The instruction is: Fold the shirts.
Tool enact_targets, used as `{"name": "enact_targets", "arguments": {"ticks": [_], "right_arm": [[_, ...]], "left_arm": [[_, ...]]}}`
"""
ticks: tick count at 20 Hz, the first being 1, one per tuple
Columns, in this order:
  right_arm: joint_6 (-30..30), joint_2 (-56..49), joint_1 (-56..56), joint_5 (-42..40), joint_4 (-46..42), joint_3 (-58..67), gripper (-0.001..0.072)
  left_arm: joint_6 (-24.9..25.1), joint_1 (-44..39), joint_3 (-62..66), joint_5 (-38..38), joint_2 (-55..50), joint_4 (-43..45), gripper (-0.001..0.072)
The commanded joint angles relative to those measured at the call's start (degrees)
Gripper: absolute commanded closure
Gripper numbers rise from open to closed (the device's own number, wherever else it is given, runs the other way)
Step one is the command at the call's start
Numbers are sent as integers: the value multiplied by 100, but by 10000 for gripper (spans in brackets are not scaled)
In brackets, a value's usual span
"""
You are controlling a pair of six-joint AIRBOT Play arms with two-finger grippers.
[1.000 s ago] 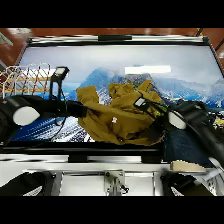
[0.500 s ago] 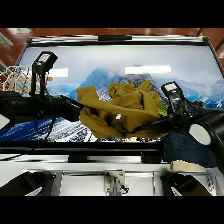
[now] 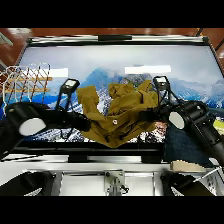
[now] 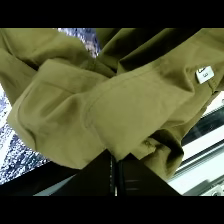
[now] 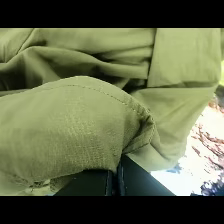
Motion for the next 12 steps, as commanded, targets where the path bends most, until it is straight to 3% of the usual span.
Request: {"name": "enact_targets", "arguments": {"ticks": [1, 4, 5, 8, 9, 12], "right_arm": [[142, -155, 7, -101, 31, 4, 647], [144, -155, 7, -105, 28, 4, 647], [144, -155, 7, -103, 31, 4, 647], [146, -155, 9, -101, 275, 4, 647], [146, -155, 9, -105, 452, 4, 647], [170, -155, 13, -140, 610, 4, 647]], "left_arm": [[-186, -7, -199, 507, -374, -20, 655], [-181, 42, -114, 651, -365, -11, 653], [-173, 116, -50, 603, -361, 0, 608], [-157, 581, 358, 225, -350, 166, 260], [-144, 785, 555, 42, -345, 258, 185], [599, 1541, 1202, -590, -345, 629, 166]]}}
